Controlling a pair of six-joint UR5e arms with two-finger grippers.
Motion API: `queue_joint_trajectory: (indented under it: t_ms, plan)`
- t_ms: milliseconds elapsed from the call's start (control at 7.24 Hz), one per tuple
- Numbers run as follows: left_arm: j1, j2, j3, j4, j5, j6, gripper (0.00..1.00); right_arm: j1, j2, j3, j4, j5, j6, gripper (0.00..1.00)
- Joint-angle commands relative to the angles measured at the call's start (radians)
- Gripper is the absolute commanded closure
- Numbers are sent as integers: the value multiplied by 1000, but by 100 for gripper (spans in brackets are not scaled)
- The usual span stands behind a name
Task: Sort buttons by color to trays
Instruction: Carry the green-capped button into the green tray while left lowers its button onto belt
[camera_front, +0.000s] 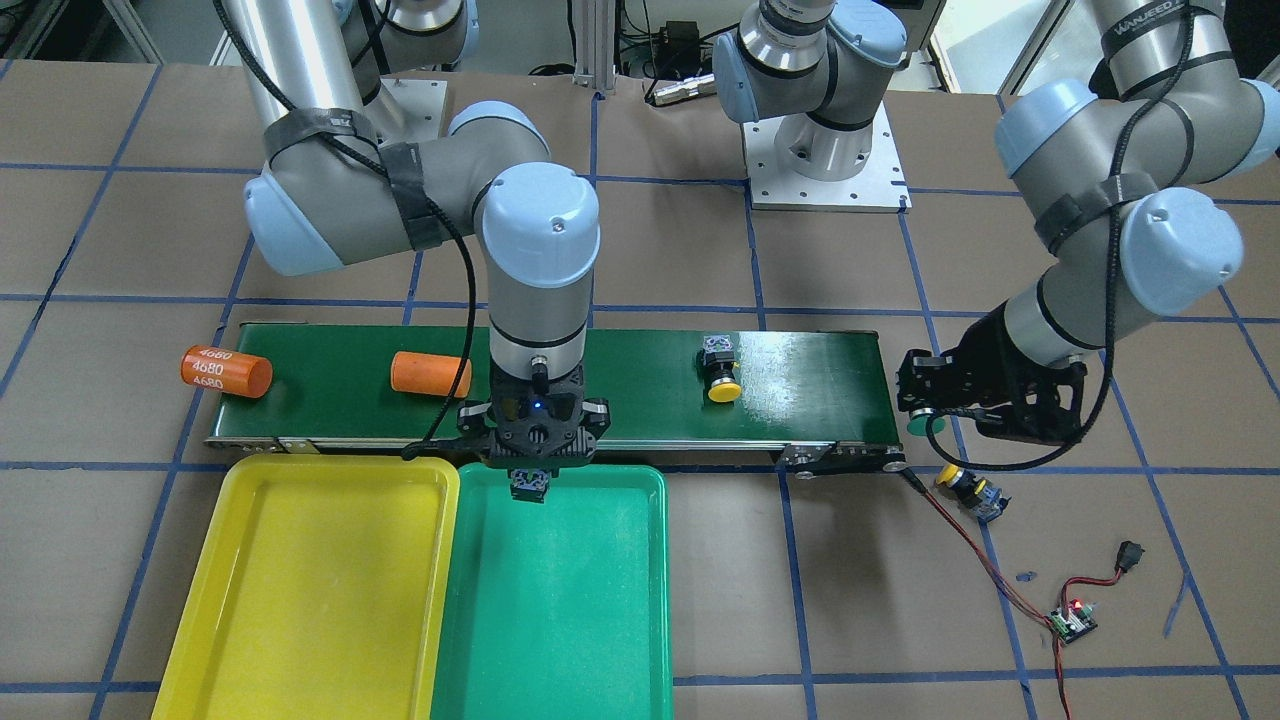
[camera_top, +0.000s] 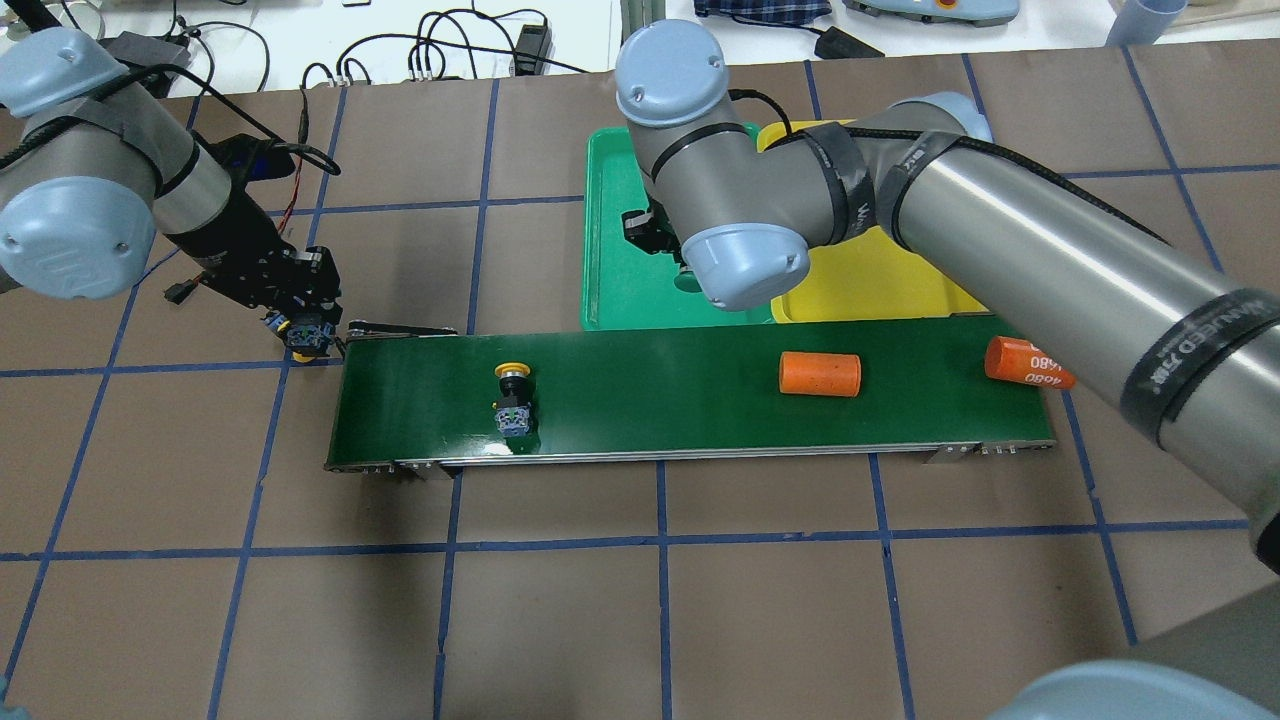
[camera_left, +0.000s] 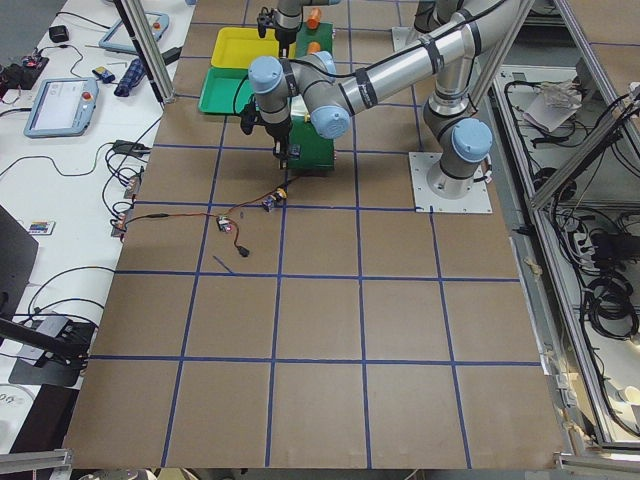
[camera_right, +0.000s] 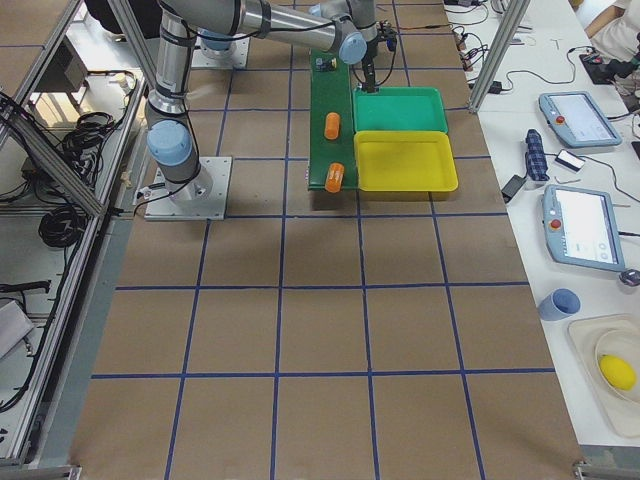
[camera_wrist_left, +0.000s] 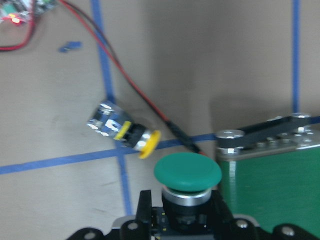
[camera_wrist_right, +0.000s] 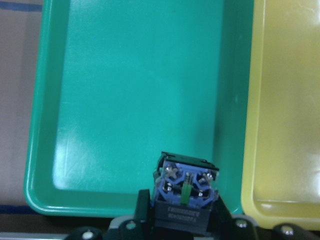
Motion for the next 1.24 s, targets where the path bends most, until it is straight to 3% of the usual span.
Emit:
queue_joint_trajectory:
  t_ms: [0, 138, 276, 414, 552, 691, 1105]
  plan:
    - [-28, 3, -65, 10, -10, -24, 97, -55, 12, -30, 0, 2, -87, 94]
    - [-29, 1, -81, 25, -10, -25, 86, -71, 12, -25, 3, 0, -88, 31]
    - [-29, -5, -101, 29, -8, -24, 81, -79, 12, -16, 0, 2, -88, 0]
    - [-29, -14, -118, 61, -8, -25, 70, -79, 12, -16, 0, 3, -88, 0]
    - [-31, -23, -122, 69, -11, -27, 6, -76, 2, -16, 0, 2, -88, 0]
    - [-31, -13, -133, 68, -10, -31, 0, -73, -5, -16, 1, 2, -88, 0]
    - [-29, 9, -72, 66, 4, -65, 0, -67, -18, -16, 7, 2, -88, 0]
